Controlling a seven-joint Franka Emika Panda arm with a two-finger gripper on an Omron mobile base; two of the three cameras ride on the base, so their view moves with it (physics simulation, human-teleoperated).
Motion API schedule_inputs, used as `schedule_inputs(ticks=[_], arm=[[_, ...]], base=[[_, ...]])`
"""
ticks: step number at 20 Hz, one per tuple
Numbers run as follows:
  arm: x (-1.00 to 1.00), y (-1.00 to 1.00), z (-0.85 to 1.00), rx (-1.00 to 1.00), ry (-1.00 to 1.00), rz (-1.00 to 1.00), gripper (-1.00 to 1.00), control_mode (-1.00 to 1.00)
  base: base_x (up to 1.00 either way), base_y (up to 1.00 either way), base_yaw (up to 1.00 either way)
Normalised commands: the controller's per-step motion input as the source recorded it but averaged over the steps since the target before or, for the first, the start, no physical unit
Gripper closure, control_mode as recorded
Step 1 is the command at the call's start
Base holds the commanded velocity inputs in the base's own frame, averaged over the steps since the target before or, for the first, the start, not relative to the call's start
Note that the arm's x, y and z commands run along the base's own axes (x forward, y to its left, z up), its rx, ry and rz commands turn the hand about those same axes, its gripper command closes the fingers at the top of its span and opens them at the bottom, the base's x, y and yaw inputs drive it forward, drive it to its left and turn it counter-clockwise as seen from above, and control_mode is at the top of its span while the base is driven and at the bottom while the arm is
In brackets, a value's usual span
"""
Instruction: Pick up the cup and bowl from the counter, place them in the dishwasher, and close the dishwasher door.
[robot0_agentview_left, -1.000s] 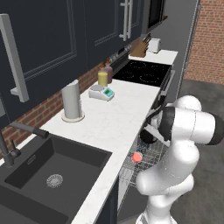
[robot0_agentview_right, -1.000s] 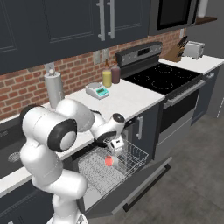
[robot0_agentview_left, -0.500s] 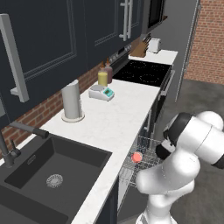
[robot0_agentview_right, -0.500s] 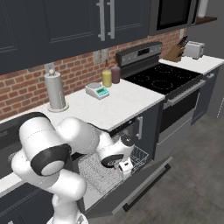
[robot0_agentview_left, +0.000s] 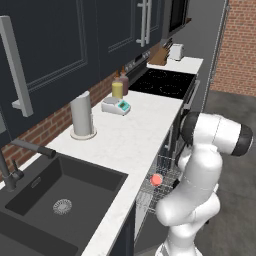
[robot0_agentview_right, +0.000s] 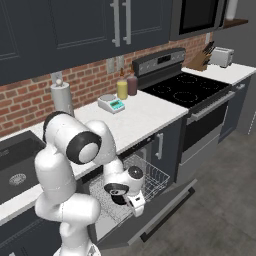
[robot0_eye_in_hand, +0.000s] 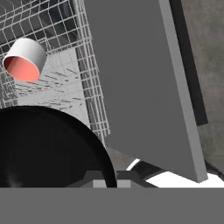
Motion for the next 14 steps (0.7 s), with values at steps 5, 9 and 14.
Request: schedule_inputs(ticks=[5, 9, 14], arm=[[0.27, 0.10, -0.58, 0.03, 0.00, 0.00, 1.00, -1.00], [0.34, 0.19, -0.41, 0.07, 0.00, 0.00, 1.00, -1.00], [0.27, 0.25, -0.34, 0.09, 0.00, 0.00, 1.00, -1.00]], base=[[0.00, 0.00, 0.00], [0.00, 0.00, 0.00], [0.00, 0.00, 0.00]])
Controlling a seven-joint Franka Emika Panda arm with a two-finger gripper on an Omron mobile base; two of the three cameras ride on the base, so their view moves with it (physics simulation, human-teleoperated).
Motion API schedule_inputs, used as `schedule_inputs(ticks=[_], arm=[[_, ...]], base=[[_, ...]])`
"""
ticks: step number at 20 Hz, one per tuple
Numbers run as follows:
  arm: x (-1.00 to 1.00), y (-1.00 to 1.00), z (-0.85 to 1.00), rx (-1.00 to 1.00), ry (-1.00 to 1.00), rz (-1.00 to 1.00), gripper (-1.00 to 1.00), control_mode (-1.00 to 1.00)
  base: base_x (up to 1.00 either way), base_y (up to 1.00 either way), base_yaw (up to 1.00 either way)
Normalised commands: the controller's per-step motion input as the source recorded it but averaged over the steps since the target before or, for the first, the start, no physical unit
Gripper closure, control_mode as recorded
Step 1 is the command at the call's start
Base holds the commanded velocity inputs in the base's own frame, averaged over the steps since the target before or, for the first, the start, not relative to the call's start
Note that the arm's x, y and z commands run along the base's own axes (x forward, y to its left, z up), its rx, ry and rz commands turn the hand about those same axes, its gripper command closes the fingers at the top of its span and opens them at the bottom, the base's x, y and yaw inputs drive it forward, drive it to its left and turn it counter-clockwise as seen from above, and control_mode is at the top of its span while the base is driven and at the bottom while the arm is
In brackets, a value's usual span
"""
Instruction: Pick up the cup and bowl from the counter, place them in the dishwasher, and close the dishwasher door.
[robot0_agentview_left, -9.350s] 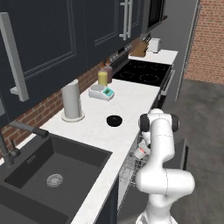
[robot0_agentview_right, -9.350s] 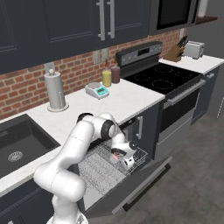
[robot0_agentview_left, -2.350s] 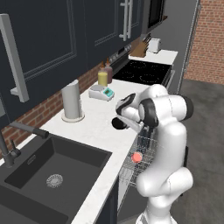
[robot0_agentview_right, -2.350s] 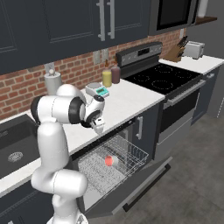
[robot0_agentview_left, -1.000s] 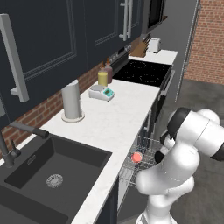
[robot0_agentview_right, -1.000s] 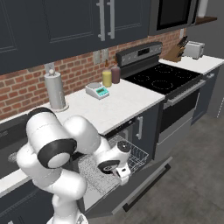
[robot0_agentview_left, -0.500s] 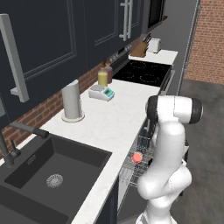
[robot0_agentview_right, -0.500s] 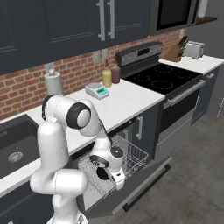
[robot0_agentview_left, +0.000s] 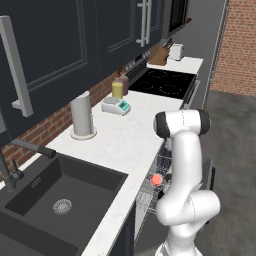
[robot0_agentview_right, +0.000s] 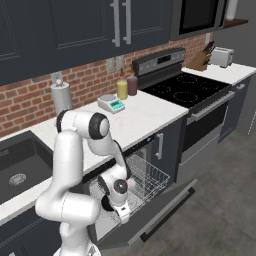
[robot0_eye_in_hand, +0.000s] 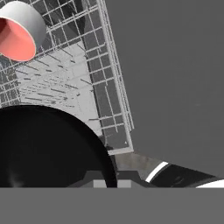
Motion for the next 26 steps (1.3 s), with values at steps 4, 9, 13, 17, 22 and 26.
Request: schedule_inputs(ticks=[4, 9, 13, 17, 22, 26], arm=[[0.30, 0.21, -0.25, 0.10, 0.00, 0.00, 1.00, -1.00], [0.42, 0.03, -0.06, 0.09, 0.00, 0.00, 1.00, -1.00], [0.38, 0.00, 0.00, 0.06, 0.00, 0.00, 1.00, -1.00], [0.39, -0.04, 0.00, 0.04, 0.00, 0.00, 1.00, -1.00], [0.49, -0.06, -0.04, 0.01, 0.00, 0.00, 1.00, -1.00], [0.55, -0.07, -0.17, 0.02, 0.00, 0.00, 1.00, -1.00]], base=[[0.00, 0.00, 0.00], [0.00, 0.00, 0.00], [0.00, 0.00, 0.00], [0.00, 0.00, 0.00], [0.00, 0.00, 0.00], [0.00, 0.00, 0.00]])
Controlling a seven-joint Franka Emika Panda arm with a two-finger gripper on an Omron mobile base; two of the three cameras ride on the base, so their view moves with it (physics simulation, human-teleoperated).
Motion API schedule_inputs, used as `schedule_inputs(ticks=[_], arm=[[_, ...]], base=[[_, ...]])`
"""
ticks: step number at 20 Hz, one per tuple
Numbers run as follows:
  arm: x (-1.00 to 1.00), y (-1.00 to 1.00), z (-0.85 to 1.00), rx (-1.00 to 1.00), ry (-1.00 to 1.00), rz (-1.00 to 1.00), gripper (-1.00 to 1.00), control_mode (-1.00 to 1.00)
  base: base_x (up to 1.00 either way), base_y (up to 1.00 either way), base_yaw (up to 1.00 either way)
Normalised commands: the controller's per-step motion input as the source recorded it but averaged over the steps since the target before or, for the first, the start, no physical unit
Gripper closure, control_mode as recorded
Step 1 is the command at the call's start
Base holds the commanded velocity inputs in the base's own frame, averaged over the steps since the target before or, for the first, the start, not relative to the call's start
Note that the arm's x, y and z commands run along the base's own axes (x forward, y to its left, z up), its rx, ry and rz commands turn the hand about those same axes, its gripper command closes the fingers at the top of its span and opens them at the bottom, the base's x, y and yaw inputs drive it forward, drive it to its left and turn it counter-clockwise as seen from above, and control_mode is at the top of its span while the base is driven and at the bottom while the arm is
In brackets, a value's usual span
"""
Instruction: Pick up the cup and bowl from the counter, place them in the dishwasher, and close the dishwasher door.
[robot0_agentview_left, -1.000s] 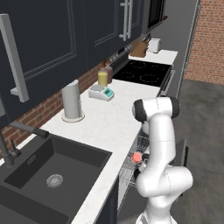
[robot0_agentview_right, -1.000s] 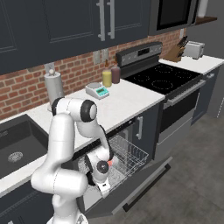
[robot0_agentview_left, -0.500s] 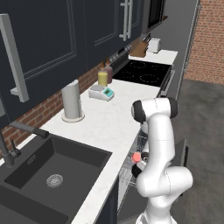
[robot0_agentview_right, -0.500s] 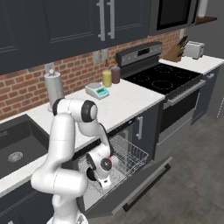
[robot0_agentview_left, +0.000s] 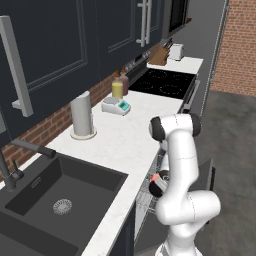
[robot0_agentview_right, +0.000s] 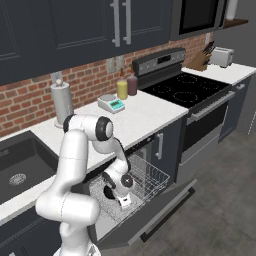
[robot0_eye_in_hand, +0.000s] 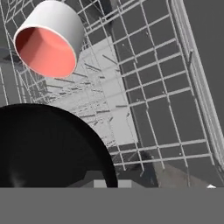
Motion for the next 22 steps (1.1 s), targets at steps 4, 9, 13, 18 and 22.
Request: schedule_inputs(ticks=[4, 9, 13, 18, 22], arm=[[0.49, -0.13, -0.41, 0.00, 0.03, 0.00, 1.00, -1.00], [0.42, -0.17, -0.60, 0.00, 0.09, 0.00, 1.00, -1.00], [0.37, -0.19, -0.60, 0.01, 0.12, 0.00, 1.00, -1.00], [0.26, -0.10, -0.45, 0.04, 0.10, 0.00, 1.00, -1.00], [0.09, -0.02, -0.37, 0.04, 0.08, 0.00, -1.00, -1.00]], base=[[0.00, 0.00, 0.00], [0.00, 0.00, 0.00], [0.00, 0.00, 0.00], [0.00, 0.00, 0.00], [0.00, 0.00, 0.00]])
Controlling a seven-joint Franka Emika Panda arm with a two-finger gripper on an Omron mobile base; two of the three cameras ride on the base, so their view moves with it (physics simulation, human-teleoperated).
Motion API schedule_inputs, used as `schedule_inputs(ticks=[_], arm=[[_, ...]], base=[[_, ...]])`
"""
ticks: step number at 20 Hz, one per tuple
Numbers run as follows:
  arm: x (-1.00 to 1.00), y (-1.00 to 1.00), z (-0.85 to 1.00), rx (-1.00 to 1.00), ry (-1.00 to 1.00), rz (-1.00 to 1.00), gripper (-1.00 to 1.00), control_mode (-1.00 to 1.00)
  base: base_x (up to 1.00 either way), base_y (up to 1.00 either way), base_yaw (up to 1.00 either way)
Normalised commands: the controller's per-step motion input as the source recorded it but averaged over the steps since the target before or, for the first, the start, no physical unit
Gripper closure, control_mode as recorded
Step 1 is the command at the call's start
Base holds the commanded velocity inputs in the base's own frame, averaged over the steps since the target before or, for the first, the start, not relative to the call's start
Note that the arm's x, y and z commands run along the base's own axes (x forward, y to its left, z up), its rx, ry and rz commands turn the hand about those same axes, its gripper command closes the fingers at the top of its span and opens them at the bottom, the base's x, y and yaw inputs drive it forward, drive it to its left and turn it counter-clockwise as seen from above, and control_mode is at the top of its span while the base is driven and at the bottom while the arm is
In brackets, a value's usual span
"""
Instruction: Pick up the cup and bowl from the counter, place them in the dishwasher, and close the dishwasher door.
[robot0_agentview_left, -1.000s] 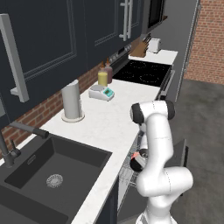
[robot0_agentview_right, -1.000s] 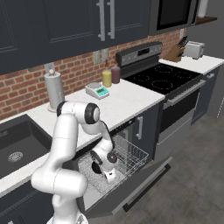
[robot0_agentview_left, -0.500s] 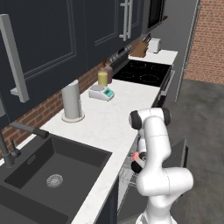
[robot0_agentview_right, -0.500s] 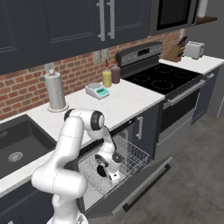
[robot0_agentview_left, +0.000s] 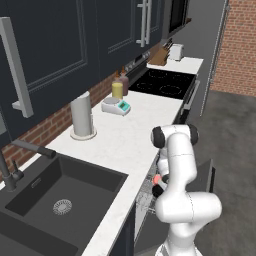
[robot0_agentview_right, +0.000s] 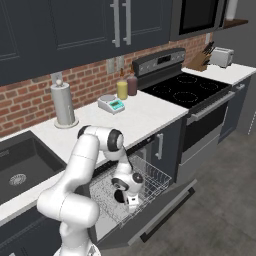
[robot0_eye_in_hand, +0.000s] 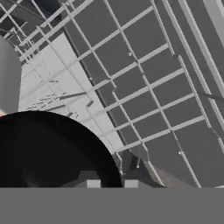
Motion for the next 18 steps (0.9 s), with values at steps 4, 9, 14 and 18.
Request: schedule_inputs(ticks=[4, 9, 14, 18], arm=[[0.00, -0.01, -0.27, 0.04, 0.06, 0.00, -1.00, -1.00], [-0.02, -0.15, 0.01, 0.08, 0.01, 0.00, -1.00, -1.00], [-0.35, -0.40, 0.70, 0.17, -0.03, 0.00, -1.00, -1.00], [-0.63, -0.66, 1.00, 0.24, -0.08, 0.00, -1.00, -1.00]], base=[[0.00, 0.00, 0.00], [0.00, 0.00, 0.00], [0.00, 0.00, 0.00], [0.00, 0.00, 0.00]])
